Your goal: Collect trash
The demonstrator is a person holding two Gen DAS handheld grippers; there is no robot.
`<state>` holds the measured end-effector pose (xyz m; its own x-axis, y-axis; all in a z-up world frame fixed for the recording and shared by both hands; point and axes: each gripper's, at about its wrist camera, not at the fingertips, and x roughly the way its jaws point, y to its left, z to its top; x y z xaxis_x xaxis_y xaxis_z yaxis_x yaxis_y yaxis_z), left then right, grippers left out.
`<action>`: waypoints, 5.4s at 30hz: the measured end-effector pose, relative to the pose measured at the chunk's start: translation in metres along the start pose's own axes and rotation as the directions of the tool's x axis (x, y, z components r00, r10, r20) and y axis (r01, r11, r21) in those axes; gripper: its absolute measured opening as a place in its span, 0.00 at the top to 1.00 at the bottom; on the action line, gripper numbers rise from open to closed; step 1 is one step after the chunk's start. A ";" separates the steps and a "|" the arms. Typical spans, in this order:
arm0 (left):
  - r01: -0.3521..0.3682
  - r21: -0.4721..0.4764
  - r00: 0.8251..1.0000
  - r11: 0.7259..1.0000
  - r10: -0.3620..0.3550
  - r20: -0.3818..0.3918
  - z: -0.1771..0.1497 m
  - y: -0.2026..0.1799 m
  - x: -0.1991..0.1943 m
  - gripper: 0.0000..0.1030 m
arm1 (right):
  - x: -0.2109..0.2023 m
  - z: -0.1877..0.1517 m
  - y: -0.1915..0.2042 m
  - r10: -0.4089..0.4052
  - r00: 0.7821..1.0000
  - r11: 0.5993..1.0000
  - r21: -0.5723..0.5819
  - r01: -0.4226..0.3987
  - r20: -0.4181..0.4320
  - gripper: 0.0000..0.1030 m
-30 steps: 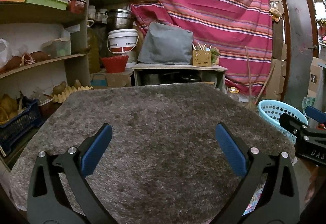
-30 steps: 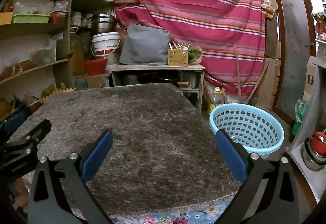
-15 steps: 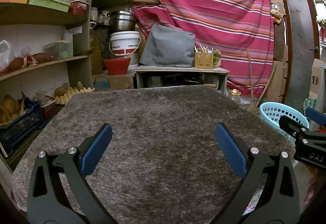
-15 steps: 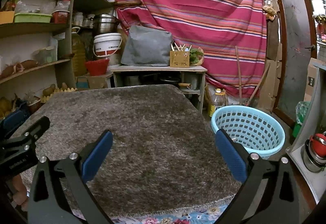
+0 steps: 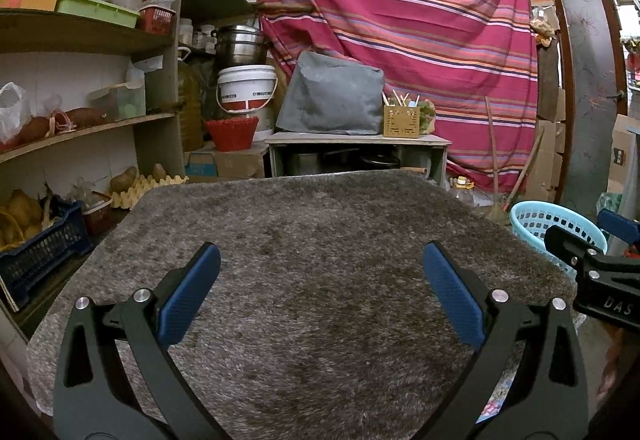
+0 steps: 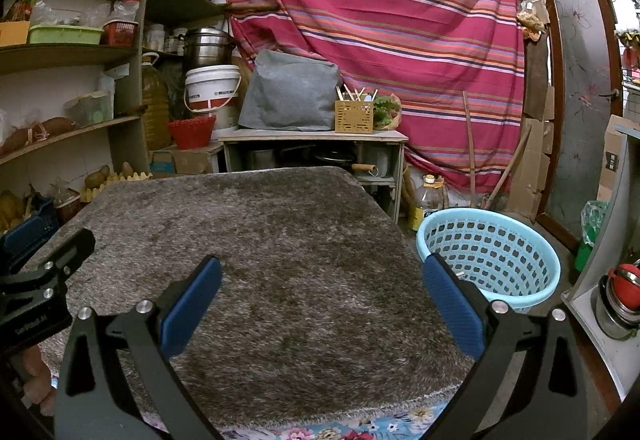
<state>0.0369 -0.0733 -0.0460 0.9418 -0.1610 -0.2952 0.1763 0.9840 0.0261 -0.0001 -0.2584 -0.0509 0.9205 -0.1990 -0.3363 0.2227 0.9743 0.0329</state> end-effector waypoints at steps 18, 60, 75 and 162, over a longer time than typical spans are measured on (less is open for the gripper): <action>0.001 0.001 1.000 1.000 -0.001 -0.002 0.000 0.002 -0.001 0.05 | 0.000 0.001 -0.001 0.002 1.000 1.000 0.000 -0.002 -0.001 0.04; -0.001 0.006 1.000 1.000 0.001 0.002 0.000 0.006 -0.002 0.05 | -0.004 0.004 0.002 -0.008 1.000 1.000 -0.013 0.008 0.008 0.04; 0.000 0.008 1.000 1.000 0.000 0.003 0.000 0.008 -0.002 0.05 | -0.004 0.005 0.000 -0.007 1.000 1.000 -0.015 0.007 0.010 0.04; -0.006 0.019 1.000 1.000 0.005 0.013 0.005 0.022 -0.005 0.05 | 0.002 0.002 -0.005 0.000 1.000 1.000 -0.024 0.000 0.001 0.04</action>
<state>0.0378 -0.0510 -0.0396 0.9465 -0.1567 -0.2822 0.1764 0.9833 0.0455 0.0017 -0.2638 -0.0495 0.9209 -0.1987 -0.3352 0.2146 0.9766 0.0106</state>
